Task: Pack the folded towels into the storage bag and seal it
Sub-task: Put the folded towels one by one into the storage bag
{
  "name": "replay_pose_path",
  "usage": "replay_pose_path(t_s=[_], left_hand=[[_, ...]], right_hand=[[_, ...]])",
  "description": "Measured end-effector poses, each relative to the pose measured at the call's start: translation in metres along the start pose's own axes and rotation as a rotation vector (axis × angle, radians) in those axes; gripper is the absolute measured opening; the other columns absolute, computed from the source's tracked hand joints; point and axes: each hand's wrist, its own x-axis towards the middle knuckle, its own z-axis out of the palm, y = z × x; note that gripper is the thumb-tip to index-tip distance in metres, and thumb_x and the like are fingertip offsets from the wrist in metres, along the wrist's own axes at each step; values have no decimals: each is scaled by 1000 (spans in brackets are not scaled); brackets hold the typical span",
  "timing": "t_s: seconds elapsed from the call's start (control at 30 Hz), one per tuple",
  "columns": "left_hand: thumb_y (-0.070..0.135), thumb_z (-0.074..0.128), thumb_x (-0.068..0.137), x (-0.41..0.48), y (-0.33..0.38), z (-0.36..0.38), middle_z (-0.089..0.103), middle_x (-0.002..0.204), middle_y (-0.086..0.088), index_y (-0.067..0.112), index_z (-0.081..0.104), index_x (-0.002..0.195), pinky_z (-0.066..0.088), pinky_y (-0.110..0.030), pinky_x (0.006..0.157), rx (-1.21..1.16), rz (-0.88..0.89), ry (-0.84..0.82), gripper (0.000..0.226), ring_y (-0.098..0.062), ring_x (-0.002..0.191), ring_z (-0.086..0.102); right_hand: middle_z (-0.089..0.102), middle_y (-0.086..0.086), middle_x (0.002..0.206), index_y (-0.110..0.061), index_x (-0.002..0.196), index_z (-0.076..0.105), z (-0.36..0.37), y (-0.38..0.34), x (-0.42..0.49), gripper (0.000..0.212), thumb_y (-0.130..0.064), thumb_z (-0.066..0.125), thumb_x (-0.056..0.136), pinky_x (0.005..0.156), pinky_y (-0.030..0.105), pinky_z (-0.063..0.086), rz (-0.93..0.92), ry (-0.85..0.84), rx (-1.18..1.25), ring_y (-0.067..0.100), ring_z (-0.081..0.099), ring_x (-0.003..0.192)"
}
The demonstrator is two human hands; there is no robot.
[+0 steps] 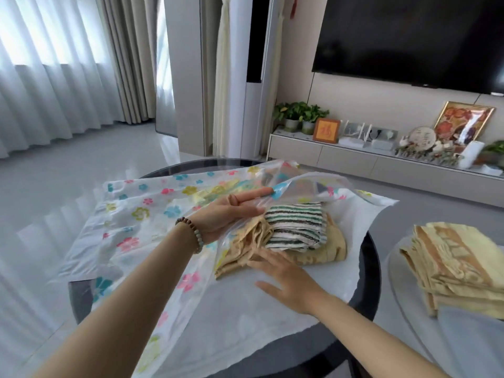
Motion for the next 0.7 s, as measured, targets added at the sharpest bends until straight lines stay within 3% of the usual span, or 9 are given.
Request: replay_pose_path(t_s=[0.17, 0.27, 0.33, 0.47, 0.6, 0.7], left_hand=[[-7, 62, 79, 21, -22, 43, 60, 127, 3, 12, 57, 125, 46, -10, 91, 226, 52, 76, 50, 2, 106, 59], [-5, 65, 78, 35, -42, 68, 57, 130, 2, 17, 58, 123, 48, -9, 86, 328, 59, 74, 50, -4, 111, 58], [-2, 67, 78, 45, -57, 80, 58, 129, 5, 26, 59, 118, 46, -14, 94, 406, 57, 66, 49, -9, 117, 55], [2, 68, 78, 64, -87, 99, 58, 128, 7, 38, 61, 108, 38, -36, 109, 500, 47, 60, 47, -14, 120, 54], [5, 69, 78, 76, -106, 118, 57, 127, 6, 41, 58, 106, 33, -31, 111, 600, 52, 80, 46, -10, 119, 51], [10, 72, 76, 80, -116, 125, 58, 127, 4, 38, 58, 111, 35, -25, 105, 614, 48, 113, 46, -11, 116, 53]], right_hand=[[29, -29, 144, -42, 127, 50, -41, 54, -117, 56, -70, 28, 84, 114, 29, 22, 270, 226, 75, -3, 28, 133], [31, -24, 146, -47, 126, 47, -61, 84, -184, 43, -60, 45, 86, 111, 29, 25, 461, 296, 124, -1, 29, 134], [32, -19, 146, -47, 126, 46, -70, 100, -221, 40, -47, 55, 86, 110, 26, 23, 562, 350, 179, -1, 26, 134], [38, -3, 143, -23, 133, 47, -78, 125, -284, 55, -27, 68, 83, 105, 22, 24, 784, 471, 250, 6, 32, 132], [33, 8, 148, -13, 141, 35, -74, 147, -336, 78, -30, 74, 77, 108, 30, 28, 1067, 545, 380, 22, 30, 138], [25, 7, 153, -14, 147, 23, -70, 159, -359, 93, -37, 75, 73, 110, 34, 28, 1217, 532, 520, 23, 26, 140]])
